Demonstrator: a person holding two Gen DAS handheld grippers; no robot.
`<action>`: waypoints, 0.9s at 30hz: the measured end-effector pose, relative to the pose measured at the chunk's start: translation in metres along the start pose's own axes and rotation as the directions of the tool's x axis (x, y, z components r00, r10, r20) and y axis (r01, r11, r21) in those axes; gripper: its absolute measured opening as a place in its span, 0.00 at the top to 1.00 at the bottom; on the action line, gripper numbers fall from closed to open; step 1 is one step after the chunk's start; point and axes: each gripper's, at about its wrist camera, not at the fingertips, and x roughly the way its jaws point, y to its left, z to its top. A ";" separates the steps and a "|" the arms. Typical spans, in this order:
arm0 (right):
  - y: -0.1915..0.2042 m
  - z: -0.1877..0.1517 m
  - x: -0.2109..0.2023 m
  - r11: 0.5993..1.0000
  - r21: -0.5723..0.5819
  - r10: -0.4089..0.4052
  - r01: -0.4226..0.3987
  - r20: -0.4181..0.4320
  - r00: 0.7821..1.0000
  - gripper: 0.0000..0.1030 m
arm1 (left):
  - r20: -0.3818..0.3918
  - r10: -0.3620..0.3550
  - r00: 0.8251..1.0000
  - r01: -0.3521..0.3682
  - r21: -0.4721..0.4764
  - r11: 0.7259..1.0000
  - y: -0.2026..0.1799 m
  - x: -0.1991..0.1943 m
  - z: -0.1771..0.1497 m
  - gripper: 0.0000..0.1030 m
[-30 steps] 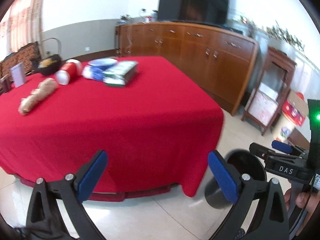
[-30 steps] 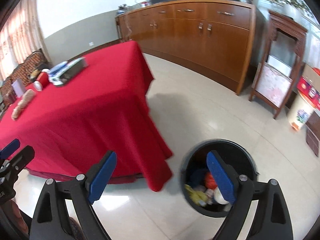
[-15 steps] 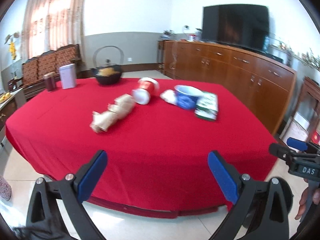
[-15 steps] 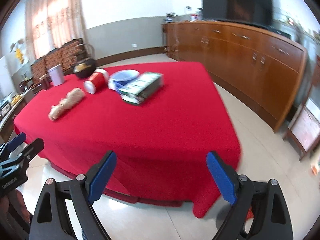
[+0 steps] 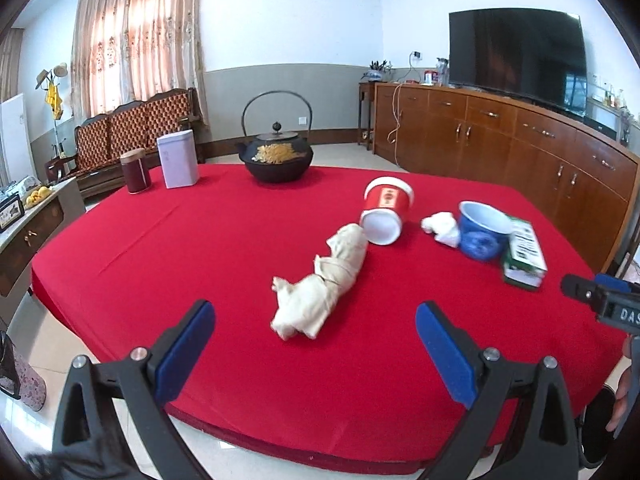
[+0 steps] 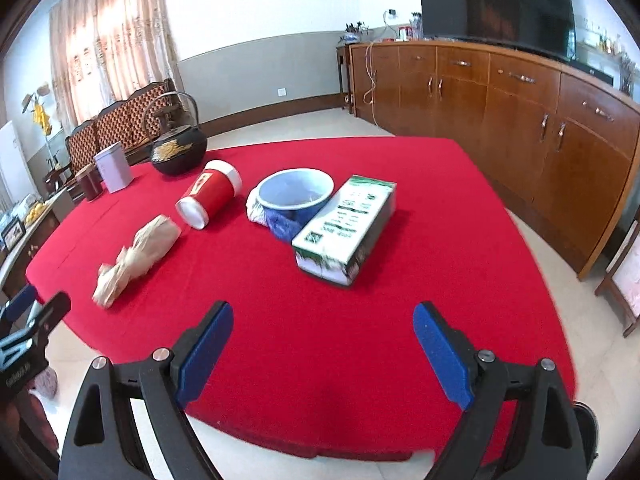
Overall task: Collect trash
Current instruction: 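Move both grippers back to the beige cloth bundle and milk carton on the table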
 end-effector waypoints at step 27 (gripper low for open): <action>-0.022 0.025 0.076 0.996 0.017 -0.080 0.082 -0.076 0.994 0.10 | -0.108 0.006 0.994 -0.014 -0.073 0.997 0.027 0.063 0.003 0.05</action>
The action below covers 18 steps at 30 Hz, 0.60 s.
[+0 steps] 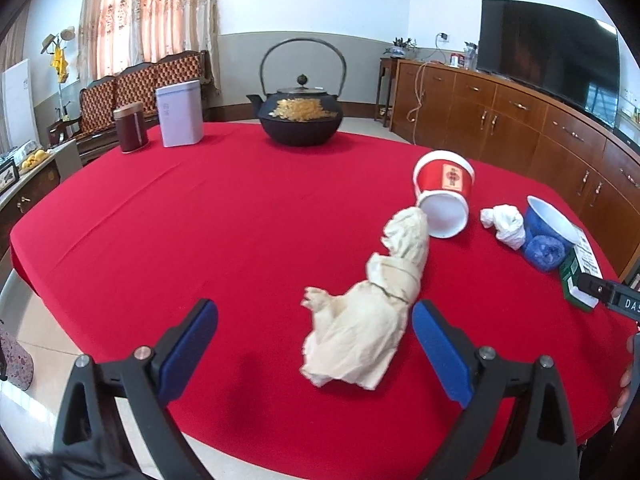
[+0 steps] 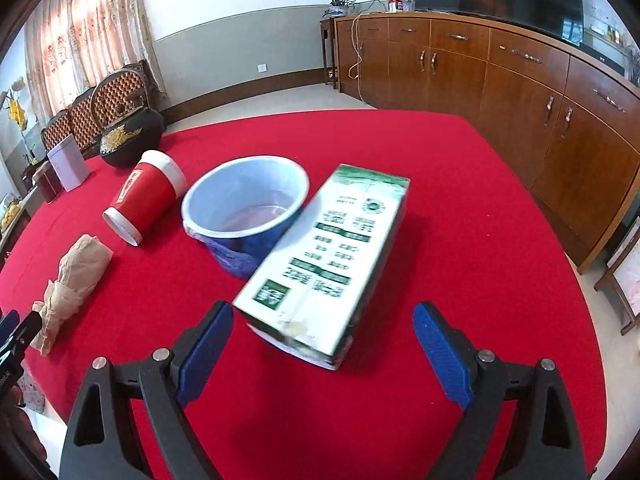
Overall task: Collect trash
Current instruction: 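Move both grippers back to the beige cloth bundle and milk carton on the table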
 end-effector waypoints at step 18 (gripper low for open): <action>-0.035 0.000 -0.012 0.999 0.040 -0.011 0.009 0.036 0.999 0.10 | -0.016 -0.021 1.000 0.022 0.025 0.999 -0.015 0.003 -0.003 0.07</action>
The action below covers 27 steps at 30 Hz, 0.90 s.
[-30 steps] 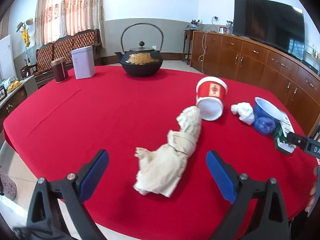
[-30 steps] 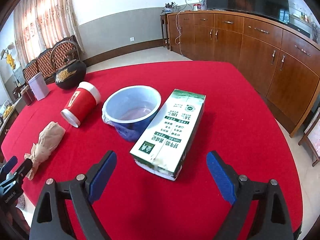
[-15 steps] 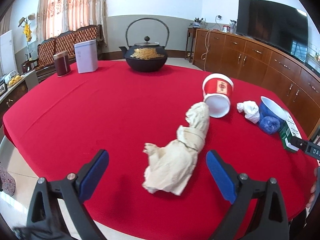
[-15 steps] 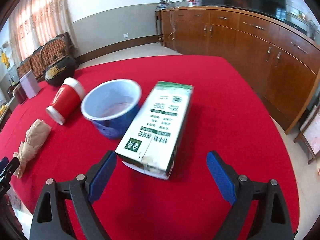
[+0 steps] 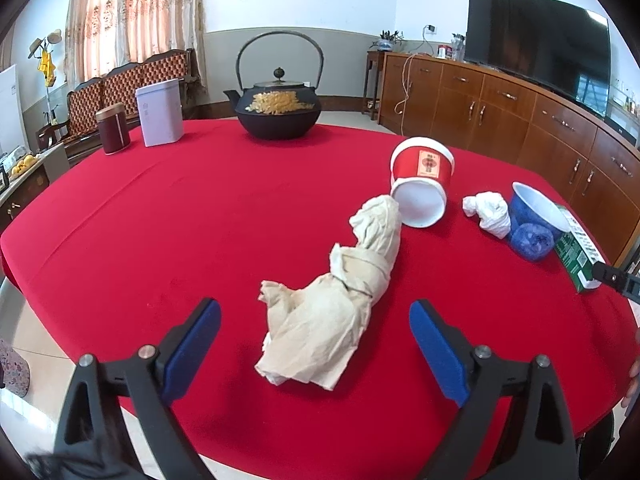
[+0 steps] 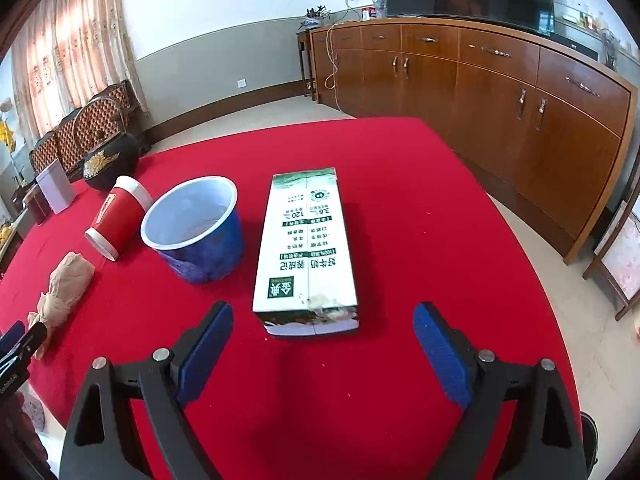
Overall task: Collect trash
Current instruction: 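Move both grippers back to the beige cloth bundle and milk carton on the table, then grasp the beige cloth bundle with the left gripper while the right gripper grasps the milk carton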
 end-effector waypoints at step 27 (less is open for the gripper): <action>-0.017 0.000 -0.001 0.999 0.002 0.040 -0.040 0.008 0.999 0.45 | -0.006 -0.066 0.998 0.066 -0.046 0.997 -0.004 0.005 0.003 0.68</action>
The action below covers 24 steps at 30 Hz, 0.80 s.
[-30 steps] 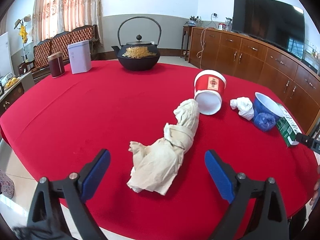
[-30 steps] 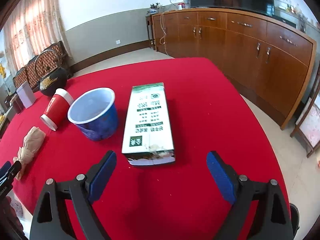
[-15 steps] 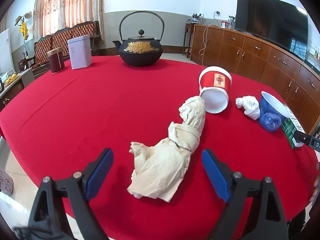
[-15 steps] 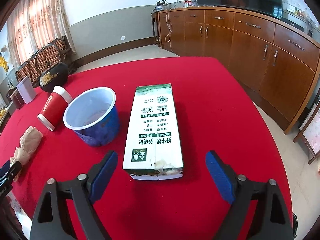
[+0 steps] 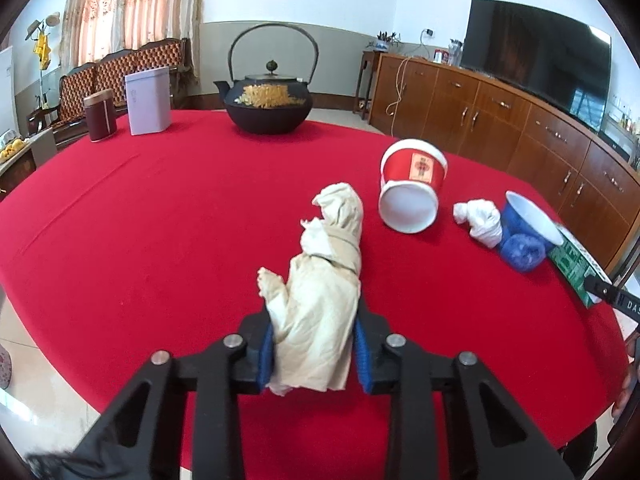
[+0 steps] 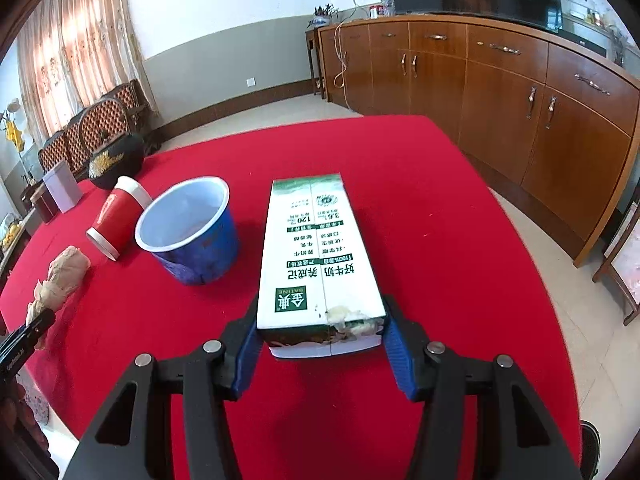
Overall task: Collect trash
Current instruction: 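Grasp the beige cloth bundle with the left gripper while the right gripper grasps the milk carton, then carry the beige bundle and milk carton over the black bucket with both grippers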
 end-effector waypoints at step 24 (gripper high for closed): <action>-0.113 -0.031 -0.169 0.990 0.077 -0.134 0.121 0.197 0.971 0.45 | 0.074 -0.081 0.994 0.069 0.153 0.986 -0.056 -0.081 -0.029 0.71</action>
